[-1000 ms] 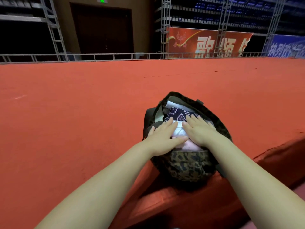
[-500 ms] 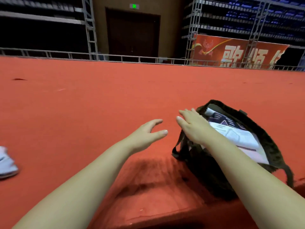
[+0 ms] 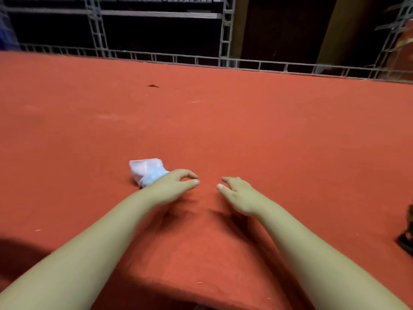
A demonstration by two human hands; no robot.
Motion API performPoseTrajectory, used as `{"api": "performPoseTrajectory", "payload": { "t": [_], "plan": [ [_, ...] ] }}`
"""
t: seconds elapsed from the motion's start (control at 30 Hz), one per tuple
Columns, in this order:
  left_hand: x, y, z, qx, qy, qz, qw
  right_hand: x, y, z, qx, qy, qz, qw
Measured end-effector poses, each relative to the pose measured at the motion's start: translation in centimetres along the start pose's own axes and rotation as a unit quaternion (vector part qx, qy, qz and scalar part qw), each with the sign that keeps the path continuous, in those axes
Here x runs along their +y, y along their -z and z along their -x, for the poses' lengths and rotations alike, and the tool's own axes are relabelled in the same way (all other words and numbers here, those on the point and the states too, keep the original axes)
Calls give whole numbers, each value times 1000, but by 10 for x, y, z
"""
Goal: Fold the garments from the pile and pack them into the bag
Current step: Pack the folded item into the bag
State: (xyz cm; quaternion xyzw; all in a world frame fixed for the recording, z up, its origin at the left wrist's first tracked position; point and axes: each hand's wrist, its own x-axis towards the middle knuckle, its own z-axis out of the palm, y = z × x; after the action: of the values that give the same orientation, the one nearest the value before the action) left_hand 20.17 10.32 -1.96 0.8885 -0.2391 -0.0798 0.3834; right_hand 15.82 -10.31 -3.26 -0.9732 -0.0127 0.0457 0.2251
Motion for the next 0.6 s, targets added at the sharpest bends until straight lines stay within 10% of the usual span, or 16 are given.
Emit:
{"api": "performPoseTrajectory", "payload": {
  "t": [0.43,0.6],
  "plan": [
    [-62,33,9,310,64,-47,948,-21,-55,-23,55,25,-19,998],
    [-60,14,-1,210,145,39,966,-12,-52,-16,62,24,-84,994]
  ]
}}
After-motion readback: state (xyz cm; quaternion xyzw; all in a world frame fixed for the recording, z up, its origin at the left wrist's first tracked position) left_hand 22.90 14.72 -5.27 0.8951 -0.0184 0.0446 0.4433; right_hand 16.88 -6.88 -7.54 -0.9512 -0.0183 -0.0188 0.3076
